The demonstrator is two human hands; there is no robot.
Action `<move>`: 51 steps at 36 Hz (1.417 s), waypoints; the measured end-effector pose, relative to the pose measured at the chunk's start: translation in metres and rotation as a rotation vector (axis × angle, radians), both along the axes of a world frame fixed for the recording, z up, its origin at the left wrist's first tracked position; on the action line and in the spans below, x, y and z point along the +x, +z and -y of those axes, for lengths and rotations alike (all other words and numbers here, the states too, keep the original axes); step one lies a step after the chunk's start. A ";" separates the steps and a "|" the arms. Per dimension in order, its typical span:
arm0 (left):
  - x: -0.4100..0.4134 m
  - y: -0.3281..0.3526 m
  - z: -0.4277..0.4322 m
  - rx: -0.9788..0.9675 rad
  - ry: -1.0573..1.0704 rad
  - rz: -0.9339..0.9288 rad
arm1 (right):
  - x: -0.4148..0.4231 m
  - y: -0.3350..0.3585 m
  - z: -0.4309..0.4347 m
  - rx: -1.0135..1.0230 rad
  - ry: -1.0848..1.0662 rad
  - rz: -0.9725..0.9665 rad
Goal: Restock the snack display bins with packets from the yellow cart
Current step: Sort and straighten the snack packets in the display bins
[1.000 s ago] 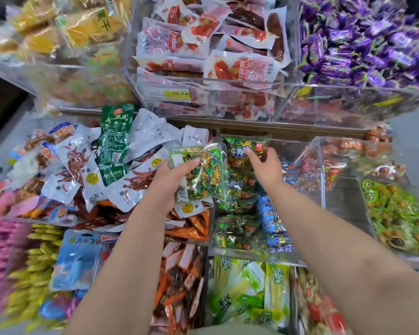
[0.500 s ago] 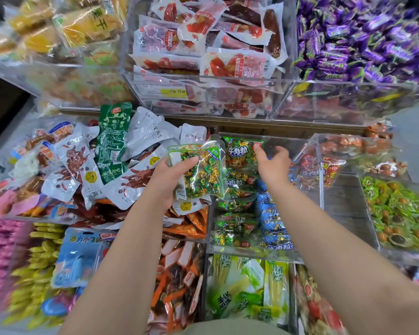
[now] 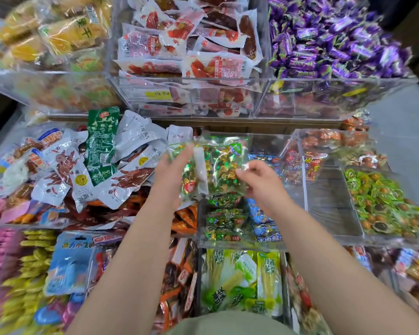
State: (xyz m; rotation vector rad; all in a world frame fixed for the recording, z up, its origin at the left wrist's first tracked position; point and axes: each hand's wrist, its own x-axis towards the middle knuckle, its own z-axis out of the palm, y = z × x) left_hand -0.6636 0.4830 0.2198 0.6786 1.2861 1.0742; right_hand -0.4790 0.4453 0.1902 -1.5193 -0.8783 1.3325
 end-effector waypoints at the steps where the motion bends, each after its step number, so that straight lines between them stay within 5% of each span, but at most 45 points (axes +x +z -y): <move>1: -0.002 -0.002 -0.001 0.002 0.021 0.001 | 0.004 0.001 0.002 -0.013 -0.030 -0.052; 6: -0.015 0.000 -0.003 0.038 0.091 -0.091 | 0.025 0.015 0.007 -0.040 -0.070 -0.199; 19: -0.024 -0.008 -0.006 0.073 0.153 -0.105 | 0.001 0.008 -0.066 -0.269 -0.029 0.130; 26: -0.033 -0.014 -0.006 0.070 0.131 -0.095 | 0.014 0.006 -0.069 -0.023 0.520 0.766; 31: -0.034 -0.012 -0.007 0.091 0.111 -0.090 | 0.030 -0.002 -0.068 0.218 0.381 1.072; 41: -0.033 -0.006 -0.007 0.080 0.116 -0.069 | 0.036 -0.005 -0.089 0.328 0.431 0.951; 46: -0.034 -0.005 -0.007 0.087 0.124 -0.064 | 0.018 -0.028 -0.093 0.265 0.152 0.956; 51: -0.040 -0.006 -0.008 0.063 0.147 0.070 | 0.014 -0.049 -0.074 0.112 -0.075 0.699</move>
